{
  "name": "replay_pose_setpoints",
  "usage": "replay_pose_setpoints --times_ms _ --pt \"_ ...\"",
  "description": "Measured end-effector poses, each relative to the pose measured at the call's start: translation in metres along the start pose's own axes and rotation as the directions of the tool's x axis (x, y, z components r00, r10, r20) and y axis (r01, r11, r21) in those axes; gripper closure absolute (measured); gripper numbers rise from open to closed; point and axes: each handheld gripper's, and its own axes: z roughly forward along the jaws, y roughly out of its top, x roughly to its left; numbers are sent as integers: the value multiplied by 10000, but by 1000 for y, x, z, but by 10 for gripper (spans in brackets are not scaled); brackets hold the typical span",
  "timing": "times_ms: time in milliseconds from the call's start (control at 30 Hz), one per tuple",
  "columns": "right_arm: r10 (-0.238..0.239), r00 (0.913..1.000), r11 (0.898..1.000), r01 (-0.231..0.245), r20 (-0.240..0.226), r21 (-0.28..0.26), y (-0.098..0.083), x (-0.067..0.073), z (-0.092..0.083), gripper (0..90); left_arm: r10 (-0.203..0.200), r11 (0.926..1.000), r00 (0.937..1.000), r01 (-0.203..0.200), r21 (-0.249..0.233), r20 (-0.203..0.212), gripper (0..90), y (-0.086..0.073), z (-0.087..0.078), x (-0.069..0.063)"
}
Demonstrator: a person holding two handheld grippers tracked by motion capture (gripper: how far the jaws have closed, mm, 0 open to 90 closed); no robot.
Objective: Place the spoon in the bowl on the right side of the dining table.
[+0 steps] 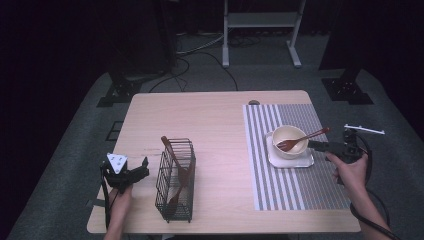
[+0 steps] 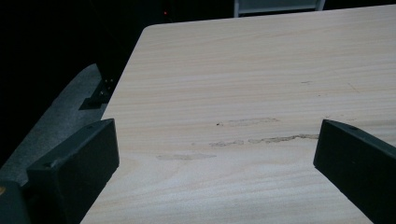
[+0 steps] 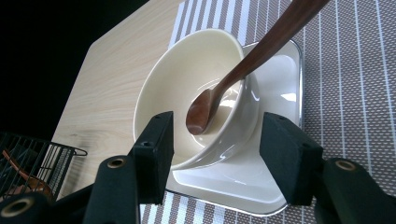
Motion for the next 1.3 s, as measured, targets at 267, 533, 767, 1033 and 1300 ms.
replay_pose_setpoints --times_ms 267,533,767,1033,1300 --pt "-111 9999 9999 111 -83 44 -5 2 2 416 -10 10000 10000 10 -1 -9 0 0 0 0" --pt "-121 9997 9999 123 -204 95 -11 3 3 410 -30 10000 10000 30 -17 -10 0 0 0 0" --pt "-348 9991 9992 353 -249 187 -17 8 4 405 -9 10000 10000 9 19 -12 0 0 0 0" --pt "-465 9983 9982 477 -340 350 -24 11 9 404 -5 10000 10000 5 15 -3 0 0 0 0" --pt "-524 9979 9972 543 -376 513 -33 11 11 402 -4 10000 10000 4 24 -2 0 0 0 0"
